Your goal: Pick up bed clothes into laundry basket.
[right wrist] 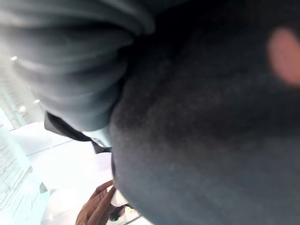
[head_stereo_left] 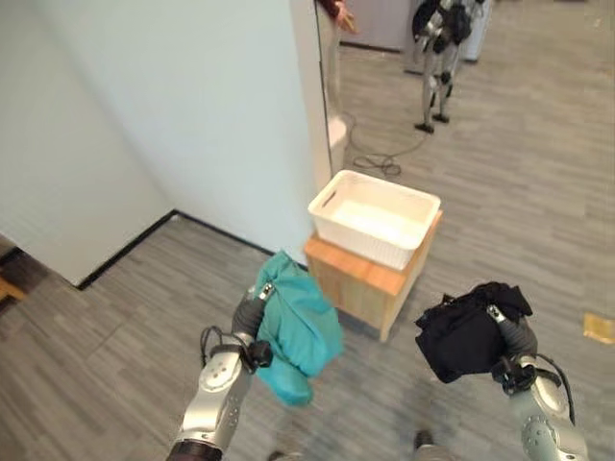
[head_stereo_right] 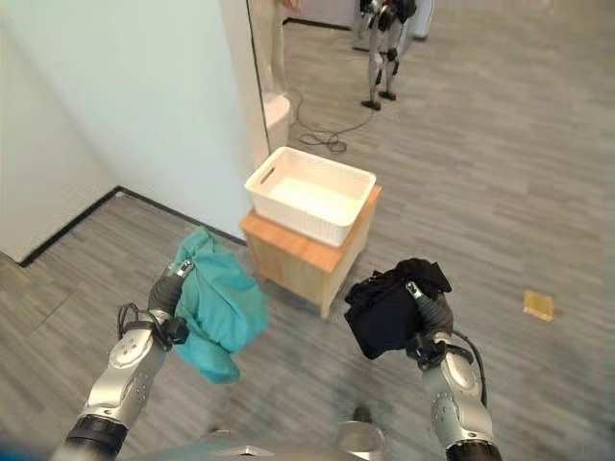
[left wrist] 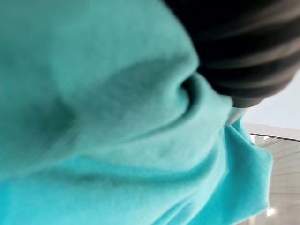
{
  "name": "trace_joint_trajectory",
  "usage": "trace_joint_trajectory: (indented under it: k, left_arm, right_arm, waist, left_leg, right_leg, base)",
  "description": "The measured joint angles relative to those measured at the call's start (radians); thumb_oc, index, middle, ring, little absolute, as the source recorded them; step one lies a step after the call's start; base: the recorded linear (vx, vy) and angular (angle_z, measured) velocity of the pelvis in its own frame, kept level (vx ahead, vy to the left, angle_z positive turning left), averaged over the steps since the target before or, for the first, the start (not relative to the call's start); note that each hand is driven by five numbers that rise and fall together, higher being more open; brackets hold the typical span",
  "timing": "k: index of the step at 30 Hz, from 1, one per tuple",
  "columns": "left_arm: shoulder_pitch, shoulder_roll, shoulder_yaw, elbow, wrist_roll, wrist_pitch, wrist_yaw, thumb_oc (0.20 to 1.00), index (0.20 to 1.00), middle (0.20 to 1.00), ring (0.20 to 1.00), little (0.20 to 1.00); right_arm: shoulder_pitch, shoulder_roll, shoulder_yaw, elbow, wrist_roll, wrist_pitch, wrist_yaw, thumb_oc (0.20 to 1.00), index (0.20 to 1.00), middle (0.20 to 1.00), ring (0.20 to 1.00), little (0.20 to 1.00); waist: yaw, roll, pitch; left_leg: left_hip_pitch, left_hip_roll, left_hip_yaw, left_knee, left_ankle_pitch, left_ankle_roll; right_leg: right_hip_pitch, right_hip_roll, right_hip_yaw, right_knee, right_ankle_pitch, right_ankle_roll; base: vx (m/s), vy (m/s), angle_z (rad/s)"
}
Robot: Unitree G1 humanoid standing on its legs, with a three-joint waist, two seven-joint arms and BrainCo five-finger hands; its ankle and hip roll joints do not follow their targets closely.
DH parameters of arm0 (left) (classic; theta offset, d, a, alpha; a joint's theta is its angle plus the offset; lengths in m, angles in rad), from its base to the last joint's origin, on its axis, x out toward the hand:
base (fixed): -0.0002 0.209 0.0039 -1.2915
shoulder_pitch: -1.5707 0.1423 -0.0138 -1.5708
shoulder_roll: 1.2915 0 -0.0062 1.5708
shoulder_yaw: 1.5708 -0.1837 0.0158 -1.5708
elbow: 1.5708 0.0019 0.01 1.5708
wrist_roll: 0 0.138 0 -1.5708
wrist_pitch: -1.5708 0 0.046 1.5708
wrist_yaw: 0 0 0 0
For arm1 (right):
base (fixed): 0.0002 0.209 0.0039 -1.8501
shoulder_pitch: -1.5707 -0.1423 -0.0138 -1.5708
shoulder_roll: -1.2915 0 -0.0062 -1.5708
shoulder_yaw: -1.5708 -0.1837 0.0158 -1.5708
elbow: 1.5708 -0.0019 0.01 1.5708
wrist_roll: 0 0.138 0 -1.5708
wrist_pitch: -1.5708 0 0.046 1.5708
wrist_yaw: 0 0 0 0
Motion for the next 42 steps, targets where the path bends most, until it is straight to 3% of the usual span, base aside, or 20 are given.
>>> trace_joint_trajectory:
  k: [1, 2, 3, 6, 10, 14, 15, 18, 20, 24, 26, 28, 30, 31, 32, 33, 34, 35, 37, 42]
  left_arm:
    - [0.005, 0.006, -0.006, 0.001, -0.008, 0.010, -0.001, 0.200, 0.200, 0.200, 0.200, 0.200]
    - [0.015, 0.005, -0.010, 0.001, -0.013, 0.021, -0.007, 0.200, 0.200, 0.200, 0.200, 0.200]
    - [0.014, -0.002, -0.013, 0.000, -0.015, 0.021, -0.013, 0.200, 0.200, 0.200, 0.200, 0.200]
    - [0.003, -0.011, -0.013, 0.000, -0.015, 0.020, -0.024, 0.200, 0.200, 0.200, 0.200, 0.200]
    - [-0.009, -0.025, -0.033, 0.015, -0.015, 0.018, -0.030, 0.200, 0.200, 0.200, 0.200, 0.200]
    - [0.002, -0.037, -0.049, 0.072, -0.015, 0.018, -0.030, 0.200, 0.200, 0.200, 0.200, 0.200]
    - [0.014, -0.041, -0.049, 0.072, -0.015, 0.017, -0.033, 0.200, 0.200, 0.200, 0.200, 0.200]
    - [0.019, -0.038, -0.045, 0.060, -0.015, 0.018, -0.033, 0.200, 0.200, 0.200, 0.200, 0.200]
    - [0.019, -0.030, -0.027, 0.050, -0.015, 0.018, -0.030, 0.200, 0.200, 0.200, 0.200, 0.200]
    - [0.024, -0.016, -0.025, 0.034, -0.016, 0.012, -0.023, 0.200, 0.200, 0.200, 0.200, 0.200]
    - [0.027, 0.006, -0.017, 0.021, -0.015, 0.012, -0.017, 0.200, 0.200, 0.200, 0.200, 0.200]
    - [0.021, 0.009, -0.012, 0.012, -0.015, 0.012, -0.015, 0.200, 0.200, 0.200, 0.200, 0.200]
    - [-0.028, -0.001, -0.034, 0.050, -0.015, 0.011, -0.015, 0.200, 0.200, 0.200, 0.200, 0.200]
    - [-0.067, 0.014, -0.061, 0.051, -0.014, 0.012, -0.026, 0.200, 0.200, 0.200, 0.200, 0.200]
    - [-0.049, 0.030, -0.062, 0.036, -0.015, 0.012, -0.034, 0.200, 0.200, 0.200, 0.200, 0.200]
    - [0.001, 0.043, -0.091, 0.020, -0.015, 0.013, -0.041, 0.200, 0.200, 0.200, 0.200, 0.200]
    - [0.040, 0.015, -0.084, 0.021, -0.017, 0.016, -0.048, 0.200, 0.200, 0.200, 0.200, 0.200]
    - [0.054, -0.004, -0.145, 0.022, -0.054, 0.019, -0.067, 0.200, 0.200, 0.200, 0.200, 0.200]
    - [0.063, 0.000, -0.209, 0.019, -0.063, 0.022, -0.096, 0.200, 0.200, 0.200, 0.200, 0.200]
    - [0.061, 0.021, -0.207, 0.016, -0.096, 0.024, -0.106, 0.200, 0.200, 0.200, 0.200, 0.200]
  right_arm:
    - [0.006, 0.001, -0.009, -0.002, 0.000, -0.001, 0.000, 0.200, 0.200, 0.200, 0.200, 0.200]
    - [0.008, -0.004, -0.021, 0.000, 0.001, 0.000, -0.002, 0.200, 0.200, 0.200, 0.200, 0.200]
    - [0.007, -0.010, -0.036, 0.000, 0.001, 0.000, -0.002, 0.200, 0.200, 0.200, 0.200, 0.200]
    - [0.019, -0.002, -0.062, 0.001, 0.001, 0.002, -0.004, 0.200, 0.200, 0.200, 0.200, 0.200]
    - [0.020, -0.002, -0.035, 0.002, 0.001, 0.004, -0.007, 0.200, 0.200, 0.200, 0.200, 0.200]
    - [0.020, -0.002, 0.031, -0.007, -0.001, 0.010, -0.002, 0.200, 0.200, 0.200, 0.200, 0.200]
    - [0.024, -0.005, 0.038, -0.025, -0.004, 0.010, 0.000, 0.200, 0.200, 0.200, 0.200, 0.200]
    - [0.014, 0.017, 0.065, -0.044, -0.016, 0.010, 0.004, 0.200, 0.200, 0.200, 0.200, 0.200]
    - [-0.026, 0.042, 0.091, -0.044, -0.016, 0.011, 0.000, 0.200, 0.200, 0.200, 0.200, 0.200]
    - [-0.022, 0.045, 0.097, -0.065, -0.046, 0.011, 0.007, 0.200, 0.200, 0.200, 0.200, 0.200]
    - [-0.034, 0.031, 0.086, -0.073, -0.057, 0.010, 0.005, 0.200, 0.200, 0.200, 0.200, 0.200]
    - [-0.029, -0.018, 0.051, -0.076, -0.094, 0.014, 0.000, 0.200, 0.200, 0.200, 0.200, 0.200]
    - [-0.014, -0.116, 0.038, -0.082, -0.098, 0.017, 0.002, 0.200, 0.200, 0.200, 0.200, 0.200]
    - [-0.039, -0.182, 0.007, -0.088, -0.103, 0.017, -0.001, 0.200, 0.200, 0.200, 0.200, 0.200]
    - [-0.091, -0.241, 0.010, -0.091, -0.122, 0.019, 0.007, 0.200, 0.200, 0.200, 0.200, 0.200]
    - [-0.172, -0.319, -0.008, -0.122, -0.134, 0.000, 0.023, 0.200, 0.200, 0.200, 0.200, 0.200]
    - [-0.310, -0.410, 0.044, -0.120, -0.151, 0.025, 0.023, 0.200, 0.200, 0.200, 0.200, 0.200]
    - [-0.515, -0.605, 0.139, -0.041, -0.220, 0.020, 0.023, 0.200, 0.200, 0.200, 0.200, 0.200]
    - [-0.829, -0.634, 0.242, 0.126, -0.266, 0.001, -0.026, 0.200, 0.200, 0.200, 0.200, 0.200]
    - [-0.985, -0.626, 0.373, 0.280, -0.332, -0.010, -0.047, 0.200, 0.200, 0.200, 0.200, 0.200]
  waist:
    - [0.011, -0.022, 0.000]
    - [0.034, -0.047, 0.006]
    - [0.036, -0.052, 0.011]
    - [0.037, -0.034, 0.014]
    - [0.068, 0.034, 0.008]
    - [0.087, 0.107, -0.019]
    - [0.085, 0.131, -0.035]
    - [0.088, 0.103, -0.063]
    - [0.099, 0.071, -0.058]
    - [0.063, 0.037, -0.050]
    - [0.045, 0.043, -0.036]
    - [0.021, 0.068, -0.004]
    - [0.009, 0.080, -0.004]
    - [0.012, 0.033, -0.004]
    - [0.041, -0.033, -0.009]
    - [0.062, -0.021, -0.006]
    - [0.052, -0.008, -0.010]
    - [0.048, 0.013, -0.022]
    - [0.065, 0.014, -0.025]
    - [0.104, 0.002, -0.037]
  left_leg:
    - [-0.013, -0.007, 0.004, 0.058, -0.011, -0.005]
    - [-0.039, -0.087, -0.036, 0.151, -0.070, -0.060]
    - [-0.048, -0.154, -0.028, 0.177, -0.133, -0.057]
    - [-0.047, -0.207, 0.055, 0.098, -0.202, -0.044]
    - [-0.060, -0.262, 0.079, -0.245, -0.204, -0.047]
    - [-0.035, -0.266, 0.203, -0.295, -0.214, -0.056]
    - [-0.023, -0.260, 0.207, -0.298, -0.246, -0.025]
    - [-0.008, -0.309, 0.252, -0.277, -0.280, 0.087]
    - [0.038, -0.349, 0.295, -0.281, -0.310, 0.152]
    - [0.126, -0.412, 0.224, -0.296, -0.341, 0.196]
    - [0.155, -0.411, 0.174, -0.323, -0.362, 0.213]
    - [0.191, -0.410, 0.094, -0.333, -0.356, 0.209]
    - [0.168, -0.400, -0.014, -0.324, -0.365, 0.174]
    - [0.179, -0.422, -0.049, -0.360, -0.329, 0.174]
    - [0.226, -0.459, -0.055, -0.390, -0.324, 0.160]
    - [0.245, -0.439, -0.063, -0.381, -0.346, 0.128]
    - [0.258, -0.418, -0.072, -0.409, -0.355, 0.110]
    - [0.266, -0.402, -0.074, -0.412, -0.354, 0.105]
    - [0.285, -0.372, -0.070, -0.419, -0.353, 0.090]
    - [0.284, -0.356, -0.075, -0.419, -0.351, 0.076]
  right_leg:
    - [0.001, 0.001, 0.002, -0.001, 0.001, -0.007]
    - [0.015, 0.001, 0.033, -0.020, -0.002, -0.032]
    - [0.038, 0.002, 0.034, -0.066, 0.009, -0.050]
    - [0.068, 0.018, 0.013, -0.124, 0.031, -0.072]
    - [0.078, 0.053, -0.007, -0.169, 0.032, -0.073]
    - [0.157, 0.074, -0.040, -0.222, 0.032, -0.040]
    - [0.176, 0.083, -0.040, -0.225, 0.022, -0.015]
    - [0.161, 0.007, -0.012, -0.152, -0.020, 0.050]
    - [0.031, -0.086, 0.022, 0.197, -0.091, 0.147]
    - [-0.097, -0.124, 0.103, 0.581, -0.088, 0.160]
    - [-0.151, -0.109, 0.078, 0.471, -0.078, 0.139]
    - [-0.149, -0.106, 0.053, 0.187, -0.008, 0.131]
    - [-0.069, 0.001, 0.288, -0.123, 0.012, 0.148]
    - [-0.052, -0.011, 0.253, -0.187, 0.079, 0.136]
    - [-0.012, -0.040, 0.190, -0.183, 0.151, 0.121]
    - [0.016, -0.017, 0.182, -0.208, 0.239, 0.091]
    - [0.075, 0.005, 0.171, -0.292, 0.249, 0.083]
    - [0.080, 0.021, 0.167, -0.294, 0.249, 0.077]
    - [0.090, 0.051, 0.161, -0.294, 0.242, 0.067]
    - [0.088, 0.066, 0.152, -0.294, 0.239, 0.055]
  base:
    - [0.21, -0.262, -0.19]
    - [0.23, -0.200, -0.33]
    - [0.24, -0.163, -0.25]
    - [0.30, -0.051, 0.05]
    - [0.30, 0.007, 0.11]
    - [0.37, 0.098, 0.01]
    - [0.49, 0.195, -0.09]
    - [0.30, 0.166, -0.20]
    - [0.29, 0.223, -0.36]
    - [0.22, 0.041, 0.44]
    - [0.30, -0.062, 0.68]
    - [0.39, -0.206, 0.97]
    - [0.22, -0.160, 1.61]
    - [0.07, -0.083, 1.59]
    - [0.16, -0.140, 0.95]
    - [0.17, -0.161, 0.16]
    - [0.22, -0.203, 0.07]
    - [0.11, -0.115, 0.01]
    - [0.09, -0.104, -0.06]
    - [0.01, -0.063, 0.02]
